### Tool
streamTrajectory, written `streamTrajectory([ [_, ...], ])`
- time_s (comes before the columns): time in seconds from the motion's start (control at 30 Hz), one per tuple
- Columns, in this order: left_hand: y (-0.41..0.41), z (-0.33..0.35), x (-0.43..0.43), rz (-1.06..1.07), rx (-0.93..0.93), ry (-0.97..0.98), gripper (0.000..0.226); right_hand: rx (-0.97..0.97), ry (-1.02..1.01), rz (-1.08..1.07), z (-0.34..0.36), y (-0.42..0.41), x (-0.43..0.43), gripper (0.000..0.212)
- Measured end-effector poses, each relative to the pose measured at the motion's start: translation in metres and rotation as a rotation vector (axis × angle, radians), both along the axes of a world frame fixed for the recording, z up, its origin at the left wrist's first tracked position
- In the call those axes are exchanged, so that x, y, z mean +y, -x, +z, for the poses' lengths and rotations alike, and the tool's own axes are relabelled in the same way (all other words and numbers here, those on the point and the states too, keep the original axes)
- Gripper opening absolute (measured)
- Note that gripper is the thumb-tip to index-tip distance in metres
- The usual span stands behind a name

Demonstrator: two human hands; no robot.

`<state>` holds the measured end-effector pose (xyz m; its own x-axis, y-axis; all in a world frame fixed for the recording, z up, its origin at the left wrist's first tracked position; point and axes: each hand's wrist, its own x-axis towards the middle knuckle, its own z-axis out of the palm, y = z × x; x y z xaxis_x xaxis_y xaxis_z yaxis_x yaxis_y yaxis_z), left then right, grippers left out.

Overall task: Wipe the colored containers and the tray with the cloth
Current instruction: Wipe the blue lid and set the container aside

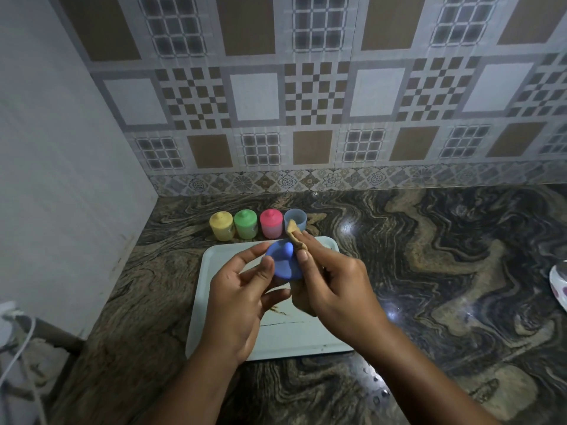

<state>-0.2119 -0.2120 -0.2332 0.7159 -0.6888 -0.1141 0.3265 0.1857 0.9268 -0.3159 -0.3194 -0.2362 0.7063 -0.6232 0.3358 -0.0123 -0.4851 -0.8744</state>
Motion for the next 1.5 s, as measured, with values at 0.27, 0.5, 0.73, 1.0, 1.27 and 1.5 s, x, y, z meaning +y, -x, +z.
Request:
streamTrajectory([
  [0.27, 0.004, 0.005, 0.000, -0.047, -0.054, 0.008, 0.053, -0.036, -0.022, 0.028, -0.002, 0.000, 0.002, 0.041],
  [0.5, -0.002, 0.003, 0.003, -0.116, -0.029, -0.012, 0.036, -0.049, -0.003, -0.001, 0.001, -0.001, -0.004, 0.036],
  [0.73, -0.002, 0.003, -0.002, -0.010, 0.015, 0.018, 0.046, -0.096, -0.193, 0.042, -0.003, 0.000, -0.005, 0.036],
  [1.0, -0.005, 0.004, 0.003, -0.039, 0.032, -0.019, 0.035, -0.087, -0.036, 0.030, 0.000, 0.002, -0.003, 0.033],
  [1.27, -0.002, 0.004, 0.002, -0.028, 0.013, 0.020, 0.052, -0.093, -0.136, 0.032, -0.002, 0.003, 0.001, 0.034],
  [1.5, -0.009, -0.001, 0.006, -0.112, 0.070, -0.026, 0.031, -0.024, -0.121, -0.022, -0.001, 0.003, 0.003, 0.031],
])
